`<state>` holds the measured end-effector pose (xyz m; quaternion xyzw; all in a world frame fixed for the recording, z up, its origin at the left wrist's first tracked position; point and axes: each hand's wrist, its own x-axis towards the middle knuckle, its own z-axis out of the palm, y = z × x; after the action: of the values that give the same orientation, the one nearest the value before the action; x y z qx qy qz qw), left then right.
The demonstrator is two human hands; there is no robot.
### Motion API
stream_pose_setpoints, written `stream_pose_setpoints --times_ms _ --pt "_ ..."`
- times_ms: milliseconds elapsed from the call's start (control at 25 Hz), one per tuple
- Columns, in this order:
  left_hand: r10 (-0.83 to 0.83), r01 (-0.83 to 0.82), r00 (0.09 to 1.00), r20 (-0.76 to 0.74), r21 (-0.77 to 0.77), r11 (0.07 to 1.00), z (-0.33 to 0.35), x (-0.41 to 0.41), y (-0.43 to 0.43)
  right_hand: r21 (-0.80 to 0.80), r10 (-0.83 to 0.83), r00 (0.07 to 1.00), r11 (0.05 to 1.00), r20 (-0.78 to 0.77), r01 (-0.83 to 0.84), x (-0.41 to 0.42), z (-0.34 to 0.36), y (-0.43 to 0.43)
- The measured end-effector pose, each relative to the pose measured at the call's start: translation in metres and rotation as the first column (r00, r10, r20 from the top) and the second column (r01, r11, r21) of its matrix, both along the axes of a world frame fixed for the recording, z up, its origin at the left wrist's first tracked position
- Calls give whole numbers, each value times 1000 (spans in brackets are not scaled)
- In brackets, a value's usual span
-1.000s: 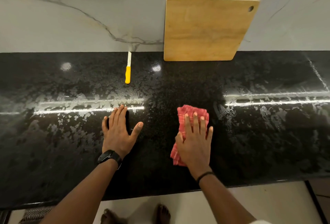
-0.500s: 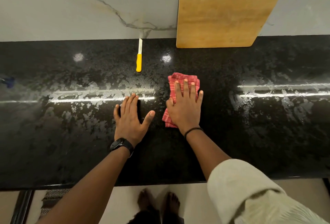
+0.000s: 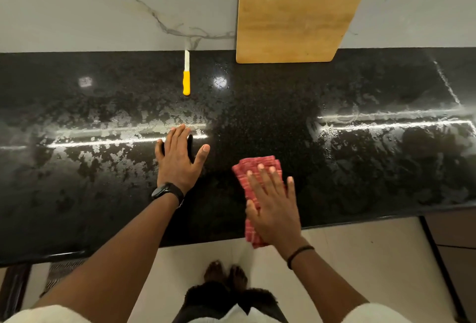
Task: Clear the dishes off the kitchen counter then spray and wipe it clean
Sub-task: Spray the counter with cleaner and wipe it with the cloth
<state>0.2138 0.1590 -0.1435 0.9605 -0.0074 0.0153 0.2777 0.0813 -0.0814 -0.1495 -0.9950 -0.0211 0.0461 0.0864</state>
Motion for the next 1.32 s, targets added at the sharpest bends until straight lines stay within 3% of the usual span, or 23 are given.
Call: stream_pose_setpoints --times_ms 160,360,600,840,1040,1200,1320 --pt "-4 5 1000 -12 16 1000 -2 -1 -2 -50 -205 979 977 2 205 22 2 -64" --pt "-9 10 1000 -15 37 999 -5 2 -4 -49 -370 929 928 9 370 96 5 -66" --pt "-3 4 1000 -20 38 999 -5 5 -3 7 -223 975 975 4 223 156 7 19" --pt "5 -5 1000 -2 1 1000 -2 3 0 55 -25 1000 998 10 24 56 4 93" --pt "-16 16 1000 -2 -3 1000 0 -1 0 -24 -134 991 991 7 135 -9 -2 -10" --pt "-20 20 1000 -3 -9 1000 -1 1 0 -69 -379 925 924 -33 376 20 3 -95" --pt "-22 22 1000 -12 11 1000 -2 3 -1 -78 -415 909 908 -36 411 69 5 -107"
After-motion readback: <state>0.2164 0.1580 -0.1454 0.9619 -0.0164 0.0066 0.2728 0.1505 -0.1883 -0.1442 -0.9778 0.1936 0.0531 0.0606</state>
